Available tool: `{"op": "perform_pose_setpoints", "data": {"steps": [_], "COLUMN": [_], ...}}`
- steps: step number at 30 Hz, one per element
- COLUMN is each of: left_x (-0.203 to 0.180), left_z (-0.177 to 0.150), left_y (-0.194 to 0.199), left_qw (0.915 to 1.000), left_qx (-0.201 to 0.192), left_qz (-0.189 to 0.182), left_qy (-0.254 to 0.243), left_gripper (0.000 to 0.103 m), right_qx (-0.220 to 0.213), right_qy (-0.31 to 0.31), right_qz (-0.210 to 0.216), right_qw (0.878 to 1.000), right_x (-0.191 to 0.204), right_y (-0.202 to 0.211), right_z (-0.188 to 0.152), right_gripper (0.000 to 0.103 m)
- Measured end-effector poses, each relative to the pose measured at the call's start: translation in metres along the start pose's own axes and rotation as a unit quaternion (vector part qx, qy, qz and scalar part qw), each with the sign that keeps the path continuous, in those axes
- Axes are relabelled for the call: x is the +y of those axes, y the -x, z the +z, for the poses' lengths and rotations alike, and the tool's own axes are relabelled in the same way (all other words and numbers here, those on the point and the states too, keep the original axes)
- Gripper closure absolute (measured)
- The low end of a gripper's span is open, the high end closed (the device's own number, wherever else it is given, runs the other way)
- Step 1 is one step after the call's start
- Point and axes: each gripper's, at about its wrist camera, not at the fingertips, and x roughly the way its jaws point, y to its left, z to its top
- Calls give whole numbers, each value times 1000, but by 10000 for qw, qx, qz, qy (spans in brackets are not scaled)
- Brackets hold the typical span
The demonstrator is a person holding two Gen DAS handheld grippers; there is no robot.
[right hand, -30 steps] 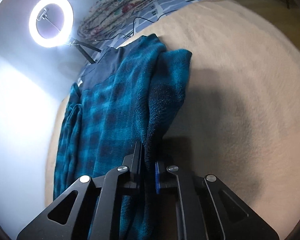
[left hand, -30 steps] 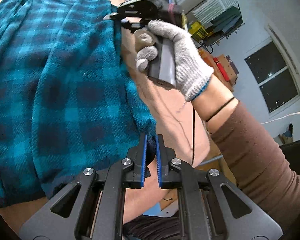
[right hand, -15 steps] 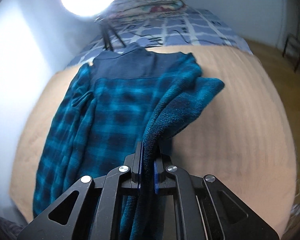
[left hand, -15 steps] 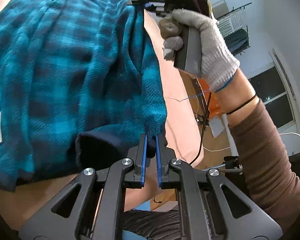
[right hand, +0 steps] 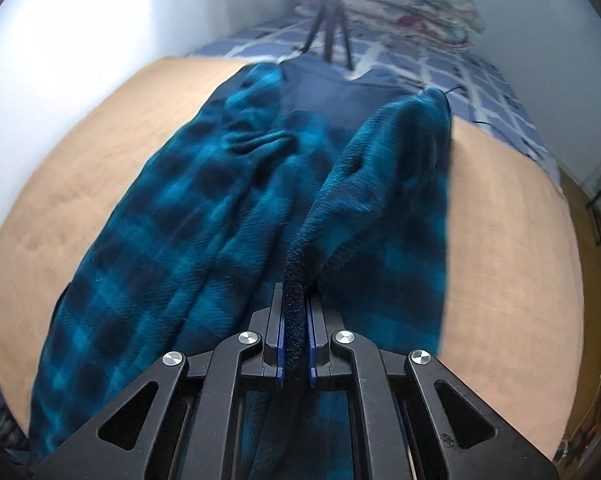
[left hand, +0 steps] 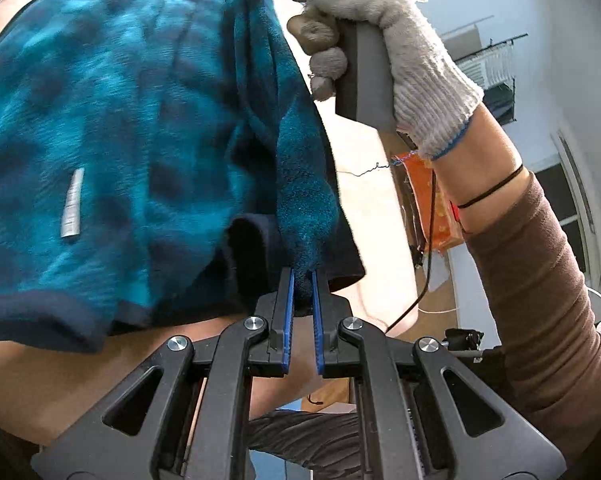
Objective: Fold large clothes
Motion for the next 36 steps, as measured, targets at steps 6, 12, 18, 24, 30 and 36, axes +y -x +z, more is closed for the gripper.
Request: {"op": "perform_pose_setpoints", "data": {"steps": [6,12,18,24,30,36], "left_x": [12,4,-10,-10,-7,-7], "left_z": [-1,-4,-17,-21,-16,-16], "left_y": [2,6,11,23,36,62], "left_qw": [9997,9997,9997,9992,9985,9991], "left_qx": [-40,-74,-170,-308,-394,-257], "left_qz": [152,175,185,239,371,322], "left_qy": [192,132,73,94,27,-132], "left_gripper": [97,97,97,97,97,97], "right_qx": [202,15,-525,-220,243,216], "right_qy": [-6,-457,-1164,-1155,-829,-794], "right_qz": [-6,841,1196,1069,1322,1204], "right_qw": [9998,9954,9846,9873,9875,9893], "right_x": [13,-5,-48,-41,5,11], "right_y": [-28,0,67,68,40,48], "right_z": [-3,-7,-48,-93,-123,-125], "right_gripper": [96,91,90,90,90,90]}}
